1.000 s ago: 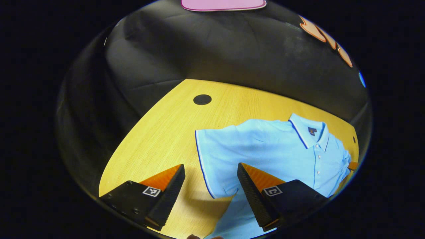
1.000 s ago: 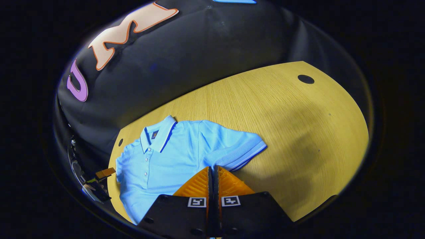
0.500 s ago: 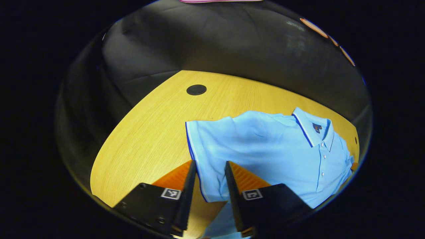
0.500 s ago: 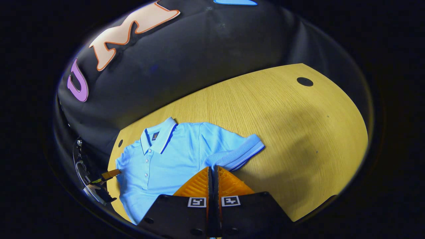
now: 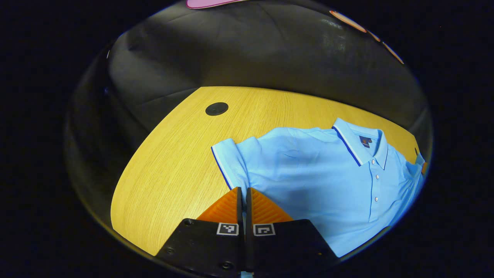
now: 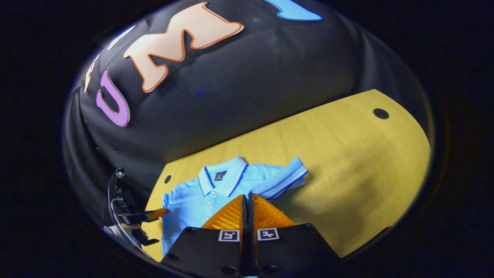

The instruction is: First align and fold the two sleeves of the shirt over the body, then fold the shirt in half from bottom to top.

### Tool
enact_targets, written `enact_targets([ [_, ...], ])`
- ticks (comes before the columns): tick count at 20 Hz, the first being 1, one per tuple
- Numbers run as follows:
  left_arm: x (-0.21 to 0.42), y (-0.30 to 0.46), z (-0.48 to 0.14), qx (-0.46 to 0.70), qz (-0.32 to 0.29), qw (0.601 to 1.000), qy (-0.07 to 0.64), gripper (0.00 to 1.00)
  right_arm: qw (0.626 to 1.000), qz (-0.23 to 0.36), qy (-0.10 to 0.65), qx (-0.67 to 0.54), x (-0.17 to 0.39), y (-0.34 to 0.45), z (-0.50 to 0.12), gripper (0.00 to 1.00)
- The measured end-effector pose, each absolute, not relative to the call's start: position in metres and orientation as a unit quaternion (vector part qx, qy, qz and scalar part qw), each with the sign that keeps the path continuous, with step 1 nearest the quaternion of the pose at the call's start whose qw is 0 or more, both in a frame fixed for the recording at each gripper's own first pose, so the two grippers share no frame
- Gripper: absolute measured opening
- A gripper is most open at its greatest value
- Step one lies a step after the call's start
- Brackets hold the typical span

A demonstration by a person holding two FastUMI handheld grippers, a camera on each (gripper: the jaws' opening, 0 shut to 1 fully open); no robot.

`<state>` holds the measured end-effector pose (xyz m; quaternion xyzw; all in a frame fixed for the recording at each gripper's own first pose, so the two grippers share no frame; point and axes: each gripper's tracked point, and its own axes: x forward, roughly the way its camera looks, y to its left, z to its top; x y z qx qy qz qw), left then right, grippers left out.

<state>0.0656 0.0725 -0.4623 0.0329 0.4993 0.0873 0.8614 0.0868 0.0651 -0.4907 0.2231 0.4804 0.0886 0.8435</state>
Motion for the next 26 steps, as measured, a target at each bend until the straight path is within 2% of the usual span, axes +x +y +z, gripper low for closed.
enact_targets([
  [4, 0.066, 0.073, -0.461, 0.028, 0.080, 0.863, 0.498, 0.00, 0.837, 0.136, 0.488, 0.207, 0.078, 0.116, -0.492, 0.02],
  [10, 0.065, 0.073, -0.460, 0.015, 0.069, 0.866, 0.495, 0.00, 0.805, 0.194, 0.543, 0.141, 0.038, 0.182, -0.534, 0.03],
  [11, 0.065, 0.073, -0.460, 0.012, 0.069, 0.867, 0.494, 0.00, 0.796, 0.210, 0.552, 0.136, 0.028, 0.190, -0.528, 0.04],
  [13, 0.065, 0.073, -0.460, 0.008, 0.065, 0.869, 0.491, 0.00, 0.776, 0.256, 0.556, 0.155, 0.010, 0.213, -0.519, 0.13],
  [16, 0.066, 0.073, -0.458, 0.003, 0.060, 0.872, 0.486, 0.00, 0.799, 0.269, 0.517, 0.149, 0.018, 0.209, -0.496, 1.00],
  [17, 0.067, 0.072, -0.458, -0.003, 0.056, 0.873, 0.484, 0.00, 0.807, 0.262, 0.508, 0.151, 0.022, 0.198, -0.489, 0.91],
  [18, 0.068, 0.067, -0.457, -0.016, 0.048, 0.875, 0.482, 0.00, 0.813, 0.250, 0.503, 0.154, 0.028, 0.186, -0.485, 0.97],
  [21, 0.078, 0.051, -0.444, -0.030, 0.020, 0.886, 0.462, 0.00, 0.829, 0.204, 0.496, 0.156, 0.033, 0.139, -0.477, 0.97],
  [26, 0.094, 0.008, -0.411, 0.004, -0.039, 0.900, 0.434, 0.00, 0.845, 0.161, 0.487, 0.153, 0.022, 0.084, -0.468, 0.97],
])
